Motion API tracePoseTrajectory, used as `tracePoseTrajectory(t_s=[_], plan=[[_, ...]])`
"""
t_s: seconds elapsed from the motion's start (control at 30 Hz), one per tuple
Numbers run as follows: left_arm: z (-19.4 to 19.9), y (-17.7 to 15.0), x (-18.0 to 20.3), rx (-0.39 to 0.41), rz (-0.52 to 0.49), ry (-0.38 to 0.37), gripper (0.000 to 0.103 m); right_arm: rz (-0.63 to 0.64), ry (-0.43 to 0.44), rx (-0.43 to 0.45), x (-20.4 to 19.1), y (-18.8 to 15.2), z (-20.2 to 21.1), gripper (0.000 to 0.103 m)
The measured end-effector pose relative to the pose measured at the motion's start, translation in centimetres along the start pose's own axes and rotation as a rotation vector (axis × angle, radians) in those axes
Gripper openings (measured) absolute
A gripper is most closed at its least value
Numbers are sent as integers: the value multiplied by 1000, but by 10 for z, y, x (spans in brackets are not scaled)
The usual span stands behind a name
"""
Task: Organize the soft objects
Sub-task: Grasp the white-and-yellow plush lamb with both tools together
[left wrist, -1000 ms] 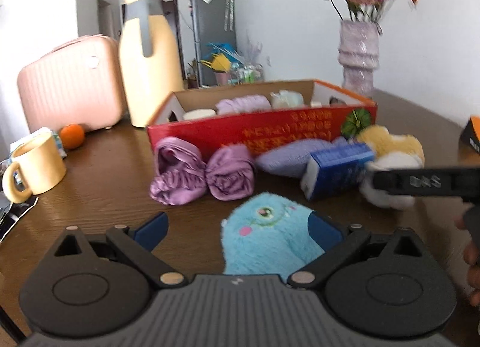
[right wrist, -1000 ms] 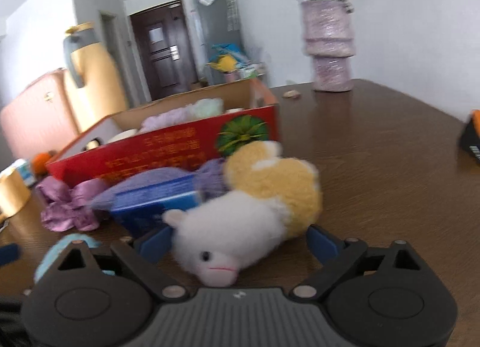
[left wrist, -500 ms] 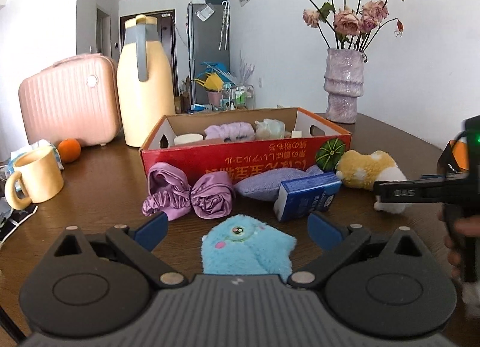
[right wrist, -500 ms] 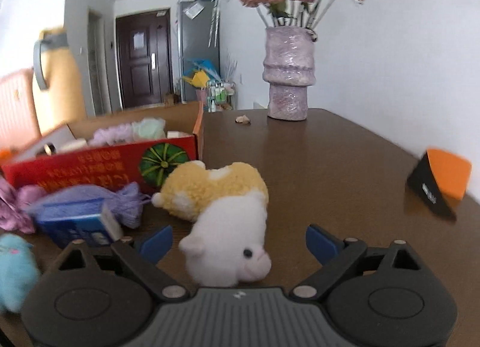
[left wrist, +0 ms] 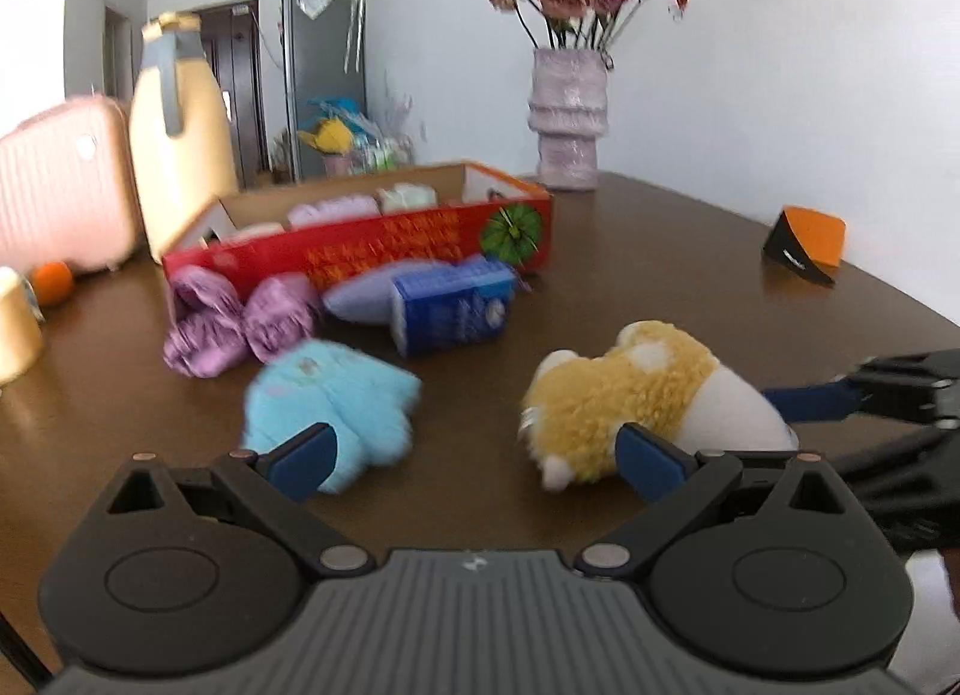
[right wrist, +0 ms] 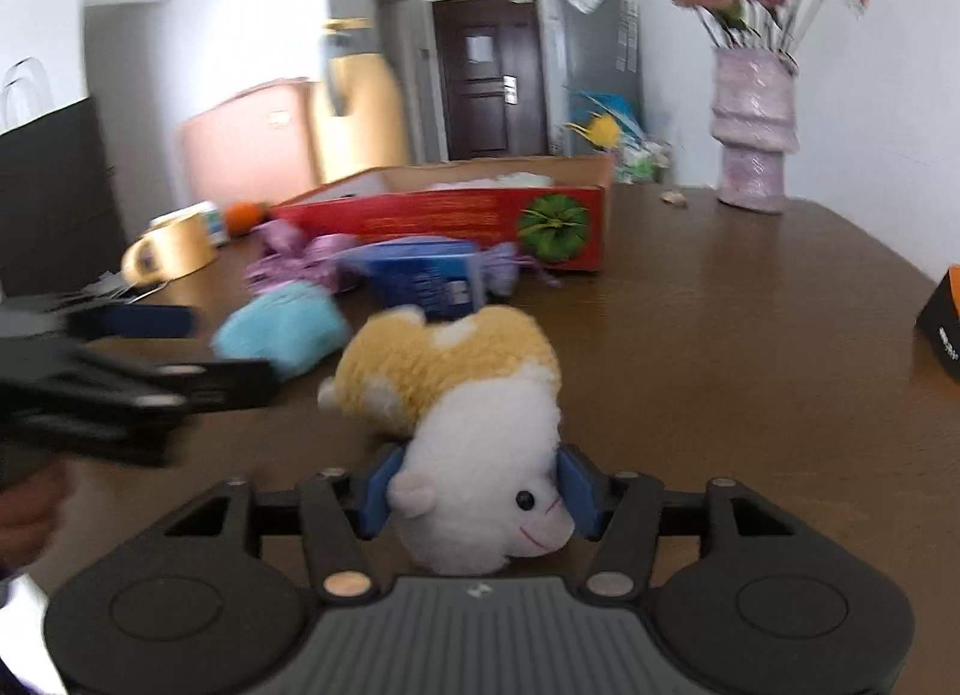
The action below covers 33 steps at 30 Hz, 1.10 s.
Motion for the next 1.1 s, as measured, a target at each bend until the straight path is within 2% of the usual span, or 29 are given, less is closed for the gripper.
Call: tracePoseTrajectory(t_s=[0.13,0.2,0.37,0.47,0.53,0.63,0.67,0.7,0.83,0.93,1.03,1.1], plan=[[-6,-7,6,-20,19,-43,87,2,22,48,-6,-5,35,70],[-8,-7,7,-20,38,-68,85,-41,36,62,2,-5,42,69],[-10,0,10,9,62,-107,83,-159,55,29,28,-6,38,69],[-15,2,9,-2,86,-139,73,-291,68,-5,42,-14,30,70],[-17,1,8,-7,101,-167,62,-388,108,-32,52,-20,29,70],[-19,0,9,0,114,-215,52,-460,158,-57,56,-29,24,58],[-20,0,9,6,111,-213,52,-479,179,-58,56,-31,22,50],[-21,-1,9,10,107,-207,50,-493,201,-55,55,-31,20,47],[-23,1,3,15,111,-204,42,-483,191,-43,52,-26,14,46],[-24,2,1,14,102,-207,40,-461,187,-44,51,-22,13,45],[-26,4,-2,4,90,-190,47,-424,176,-37,51,-16,11,48],[-29,4,-7,5,97,-179,49,-381,123,1,48,-10,13,49]])
Point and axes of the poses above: each gripper's, at about its wrist camera, not at the fingertips, and z roughly against the way its jaws point, x to its right, y to its top, the point moved 3 cm from there along -z, roughly the way its jaws point, and after that the axes turned 8 degrees about -y, right-handed, at the moved point
